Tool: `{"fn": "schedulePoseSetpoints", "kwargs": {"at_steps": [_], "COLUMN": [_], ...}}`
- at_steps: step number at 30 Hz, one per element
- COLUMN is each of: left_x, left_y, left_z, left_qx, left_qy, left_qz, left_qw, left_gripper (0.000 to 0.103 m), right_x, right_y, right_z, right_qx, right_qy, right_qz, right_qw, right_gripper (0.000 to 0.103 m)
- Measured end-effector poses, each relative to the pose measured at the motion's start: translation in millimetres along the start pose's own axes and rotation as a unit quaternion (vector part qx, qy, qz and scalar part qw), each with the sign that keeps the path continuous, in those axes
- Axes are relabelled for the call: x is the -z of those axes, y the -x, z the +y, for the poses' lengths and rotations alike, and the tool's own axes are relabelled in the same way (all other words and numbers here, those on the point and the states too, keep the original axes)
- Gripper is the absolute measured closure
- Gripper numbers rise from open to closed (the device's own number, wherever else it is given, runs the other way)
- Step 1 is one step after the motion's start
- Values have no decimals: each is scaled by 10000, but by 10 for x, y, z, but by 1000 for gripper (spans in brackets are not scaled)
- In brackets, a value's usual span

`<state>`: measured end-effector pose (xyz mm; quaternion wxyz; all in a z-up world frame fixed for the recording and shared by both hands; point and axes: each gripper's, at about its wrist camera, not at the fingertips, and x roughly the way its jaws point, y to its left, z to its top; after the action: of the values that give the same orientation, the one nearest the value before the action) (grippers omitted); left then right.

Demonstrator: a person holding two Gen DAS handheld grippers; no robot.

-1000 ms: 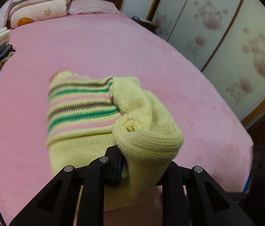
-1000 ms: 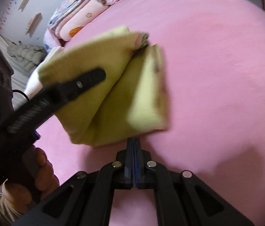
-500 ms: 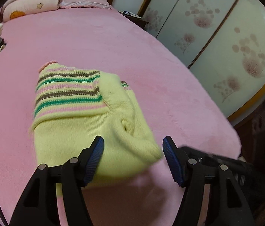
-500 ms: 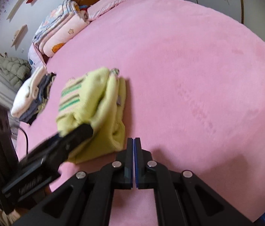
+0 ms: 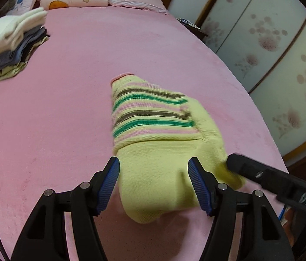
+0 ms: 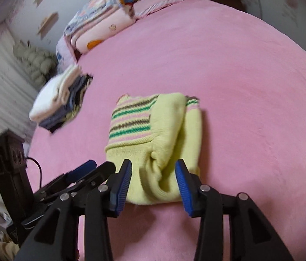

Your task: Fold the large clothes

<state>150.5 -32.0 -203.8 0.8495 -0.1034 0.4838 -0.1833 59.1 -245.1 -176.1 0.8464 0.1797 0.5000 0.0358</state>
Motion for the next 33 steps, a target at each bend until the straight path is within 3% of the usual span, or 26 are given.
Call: {"fn": "schedulePoseSetpoints", "kwargs": {"at_steps": [1, 3, 6, 13, 22, 25, 27, 31, 33], "left_x": [8, 5, -1, 246, 262, 201, 141, -29, -112], "left_y": [-26, -100, -132, -471, -456, -327, -247, -38, 42], "left_z": [8, -1, -19, 56, 117, 105, 97, 87, 55], "left_qx": [-1, 40, 83, 24, 166, 96, 69, 38, 15], "left_qy": [23, 55, -5, -108, 23, -59, -75, 3, -27], "left_qz": [13, 20, 69, 660, 636, 618, 614, 568, 558], "left_qw": [10000, 10000, 9999, 9978, 9978, 9980, 9981, 9984, 9984], "left_gripper": [39, 39, 39, 41, 38, 33, 24, 17, 11], "right_x": [-2, 16, 65, 342, 389, 319, 271, 150, 87], "right_y": [-62, -195, -219, -373, -391, -265, -170, 42, 116], "right_z": [31, 56, -4, -447, -413, -328, -284, -209, -211], "right_qx": [88, 244, 450, 532, 613, 521, 523, 685, 707], "right_qy": [62, 195, 171, -542, -310, -237, -181, 41, 140], "right_qz": [72, 270, 239, 456, 374, 324, 249, 93, 86], "right_qw": [9999, 9991, 9986, 9961, 9969, 9978, 9982, 9976, 9974], "right_gripper": [64, 89, 93, 94, 93, 90, 80, 69, 58]}}
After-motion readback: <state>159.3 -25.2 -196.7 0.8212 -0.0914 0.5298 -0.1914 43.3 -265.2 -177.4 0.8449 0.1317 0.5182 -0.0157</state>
